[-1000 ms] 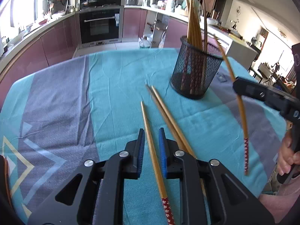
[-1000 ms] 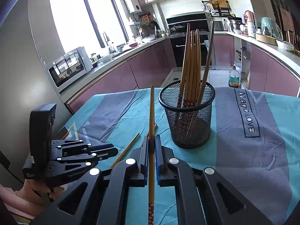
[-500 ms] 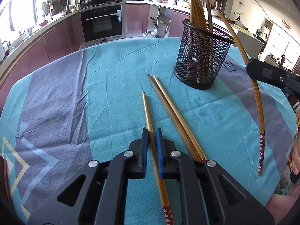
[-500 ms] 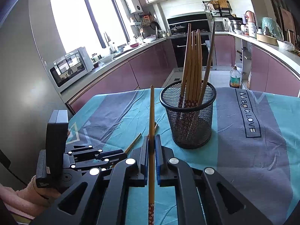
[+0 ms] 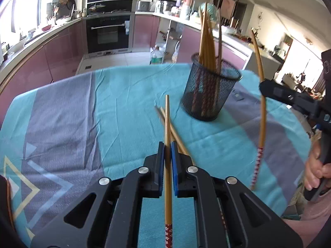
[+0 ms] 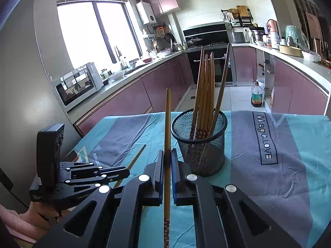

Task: Organize utensils
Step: 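Lift both held chopsticks up toward the mesh cup, then lower both held chopsticks into the black mesh cup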

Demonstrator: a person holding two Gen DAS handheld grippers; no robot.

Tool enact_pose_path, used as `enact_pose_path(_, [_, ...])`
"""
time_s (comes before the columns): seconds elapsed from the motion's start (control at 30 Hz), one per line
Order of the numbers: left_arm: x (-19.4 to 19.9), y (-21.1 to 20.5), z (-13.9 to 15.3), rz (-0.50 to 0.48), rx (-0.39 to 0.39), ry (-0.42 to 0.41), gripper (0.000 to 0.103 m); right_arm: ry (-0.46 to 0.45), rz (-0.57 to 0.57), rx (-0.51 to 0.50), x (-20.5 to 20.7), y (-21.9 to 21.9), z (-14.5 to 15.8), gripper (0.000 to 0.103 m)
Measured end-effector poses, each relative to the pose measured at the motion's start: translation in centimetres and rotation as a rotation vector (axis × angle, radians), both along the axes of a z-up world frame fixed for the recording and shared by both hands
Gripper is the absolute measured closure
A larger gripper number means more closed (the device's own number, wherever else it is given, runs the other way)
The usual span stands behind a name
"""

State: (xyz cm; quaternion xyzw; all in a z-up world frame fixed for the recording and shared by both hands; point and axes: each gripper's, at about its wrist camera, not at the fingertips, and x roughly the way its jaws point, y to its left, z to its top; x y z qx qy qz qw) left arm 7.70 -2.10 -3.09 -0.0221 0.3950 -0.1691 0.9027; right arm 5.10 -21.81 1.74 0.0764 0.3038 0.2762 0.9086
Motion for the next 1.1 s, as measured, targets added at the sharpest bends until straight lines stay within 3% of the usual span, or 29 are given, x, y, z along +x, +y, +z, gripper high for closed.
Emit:
enact_pose_path(0.63, [-0.8,1.0,10.4,-0.060,-0.173,-0.215,0.096,-0.151,-0.016,0.045,0.8,-2.0,5.7,0.098])
enact_pose_path(1.1, [0.8,-1.1,16.1,-0.086,-0.179,-0.341,0.096,-0.232,-0.027,0.057,2.2,-3.4,9.3,0.098])
